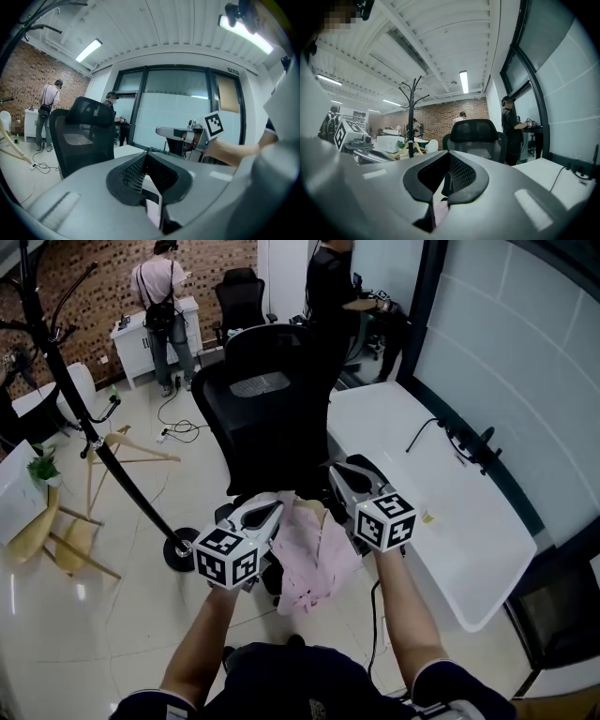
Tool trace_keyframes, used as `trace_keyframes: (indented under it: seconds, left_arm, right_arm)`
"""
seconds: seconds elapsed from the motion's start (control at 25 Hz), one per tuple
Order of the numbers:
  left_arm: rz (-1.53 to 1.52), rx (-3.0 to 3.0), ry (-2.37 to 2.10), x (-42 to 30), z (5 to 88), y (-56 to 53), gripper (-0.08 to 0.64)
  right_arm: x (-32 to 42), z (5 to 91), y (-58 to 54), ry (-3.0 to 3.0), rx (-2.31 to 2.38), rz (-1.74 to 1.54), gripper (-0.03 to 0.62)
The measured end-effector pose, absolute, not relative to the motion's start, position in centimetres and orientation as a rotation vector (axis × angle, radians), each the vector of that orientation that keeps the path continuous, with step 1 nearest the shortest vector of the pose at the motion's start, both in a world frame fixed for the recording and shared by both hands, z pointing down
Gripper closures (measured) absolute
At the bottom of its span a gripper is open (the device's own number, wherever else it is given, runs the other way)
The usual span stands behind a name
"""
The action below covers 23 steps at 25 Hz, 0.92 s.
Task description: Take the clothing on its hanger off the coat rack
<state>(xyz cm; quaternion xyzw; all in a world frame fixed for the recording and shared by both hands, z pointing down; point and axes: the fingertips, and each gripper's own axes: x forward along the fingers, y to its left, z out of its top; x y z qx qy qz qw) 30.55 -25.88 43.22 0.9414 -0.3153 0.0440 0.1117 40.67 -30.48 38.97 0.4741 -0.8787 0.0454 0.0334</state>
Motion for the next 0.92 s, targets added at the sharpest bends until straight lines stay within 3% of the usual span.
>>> trace_keyframes:
  seconds: [0.92]
  left_arm:
    - [0.129, 2.763, -0.941, 30.18, 43.21, -25.53, 0.548]
  right_arm:
    - [40.29, 38.32, -30.44, -2.717, 1.436, 0.117, 0.592]
